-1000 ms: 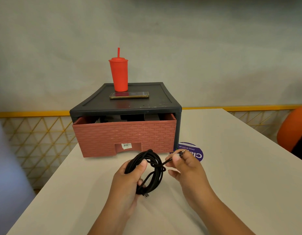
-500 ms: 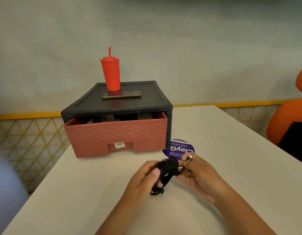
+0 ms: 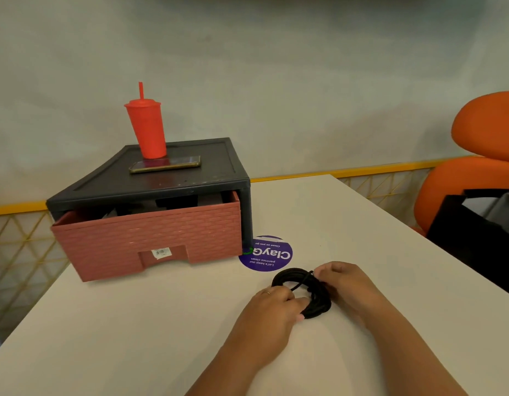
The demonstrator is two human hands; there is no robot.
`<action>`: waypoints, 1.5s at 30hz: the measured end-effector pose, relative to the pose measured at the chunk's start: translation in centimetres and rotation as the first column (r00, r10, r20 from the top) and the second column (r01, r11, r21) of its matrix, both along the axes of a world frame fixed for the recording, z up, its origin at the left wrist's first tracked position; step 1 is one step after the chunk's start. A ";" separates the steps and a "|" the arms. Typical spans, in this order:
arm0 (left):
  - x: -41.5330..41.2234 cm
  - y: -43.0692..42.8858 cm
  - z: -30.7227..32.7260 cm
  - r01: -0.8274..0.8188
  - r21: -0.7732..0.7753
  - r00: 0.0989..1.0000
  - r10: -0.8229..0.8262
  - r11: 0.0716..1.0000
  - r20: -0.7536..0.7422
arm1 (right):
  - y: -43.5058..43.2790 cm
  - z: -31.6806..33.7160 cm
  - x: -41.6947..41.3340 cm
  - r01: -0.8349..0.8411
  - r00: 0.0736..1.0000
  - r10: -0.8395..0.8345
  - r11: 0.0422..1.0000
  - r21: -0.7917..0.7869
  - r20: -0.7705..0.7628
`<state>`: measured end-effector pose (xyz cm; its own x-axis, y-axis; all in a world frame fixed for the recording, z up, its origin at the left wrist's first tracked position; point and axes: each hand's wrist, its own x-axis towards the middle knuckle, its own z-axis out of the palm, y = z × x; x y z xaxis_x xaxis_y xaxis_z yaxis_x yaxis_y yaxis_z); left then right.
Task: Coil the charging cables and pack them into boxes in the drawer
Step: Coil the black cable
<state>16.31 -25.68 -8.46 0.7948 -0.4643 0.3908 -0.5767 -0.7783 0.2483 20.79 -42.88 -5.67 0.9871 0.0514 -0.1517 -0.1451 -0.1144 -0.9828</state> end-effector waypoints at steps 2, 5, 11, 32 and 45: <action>0.1 -0.4 0.0 -0.014 -0.012 1.000 0.014 1.000 -0.010 | 0.2 -0.1 0.0 0.043 0.997 -0.032 0.989 -0.141 0.076; -0.1 -0.6 -0.3 -0.042 -0.051 0.998 0.040 0.998 -0.053 | 0.3 -0.4 0.4 0.126 0.985 -0.090 0.956 -0.263 0.146; -0.5 0.1 0.0 -0.188 -0.305 0.979 0.154 0.934 -0.130 | 0.1 -0.7 0.6 0.122 0.987 -0.074 0.920 -0.372 0.141; 0.0 0.3 -0.4 -0.331 -0.407 0.922 0.201 0.851 -0.331 | -0.3 -0.1 0.8 0.147 0.983 -0.114 0.959 -0.242 0.145; 1.0 4.7 0.8 -0.486 -0.870 0.869 0.148 0.081 -0.471 | 0.5 0.3 0.2 0.138 0.983 -0.092 0.940 -0.313 0.157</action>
<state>17.30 -20.99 -7.68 0.8811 0.4652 0.0850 -0.1458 0.0964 0.9846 21.00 -42.42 -5.39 0.9957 -0.0927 -0.0027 -0.0414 -0.4176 -0.9077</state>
